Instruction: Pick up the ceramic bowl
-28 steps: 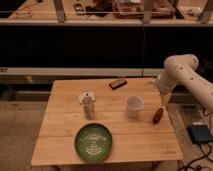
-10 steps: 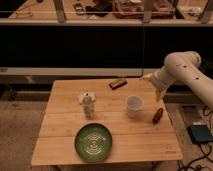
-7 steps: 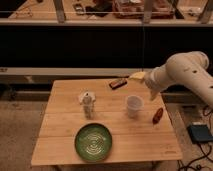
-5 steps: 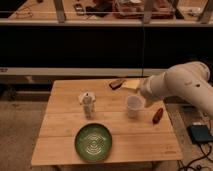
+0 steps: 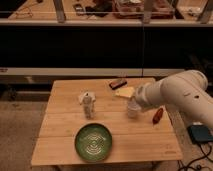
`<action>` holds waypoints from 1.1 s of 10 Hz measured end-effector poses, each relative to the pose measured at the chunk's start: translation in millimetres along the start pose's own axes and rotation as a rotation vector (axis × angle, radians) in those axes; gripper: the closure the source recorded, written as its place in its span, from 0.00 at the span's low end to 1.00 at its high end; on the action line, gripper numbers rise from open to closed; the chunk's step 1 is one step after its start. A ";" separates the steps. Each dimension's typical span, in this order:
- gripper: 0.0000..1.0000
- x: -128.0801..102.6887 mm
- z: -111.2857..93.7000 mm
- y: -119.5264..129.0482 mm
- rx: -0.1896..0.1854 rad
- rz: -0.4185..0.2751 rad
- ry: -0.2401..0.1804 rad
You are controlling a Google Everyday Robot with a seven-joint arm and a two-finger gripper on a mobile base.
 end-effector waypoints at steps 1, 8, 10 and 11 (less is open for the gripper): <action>0.20 -1.5 0.9 -0.1 0.002 -0.005 -0.008; 0.20 -108.2 93.4 -27.6 0.078 -0.404 -0.349; 0.20 -100.5 117.7 -12.6 0.020 -0.459 -0.353; 0.20 -94.7 127.9 -7.4 -0.003 -0.475 -0.353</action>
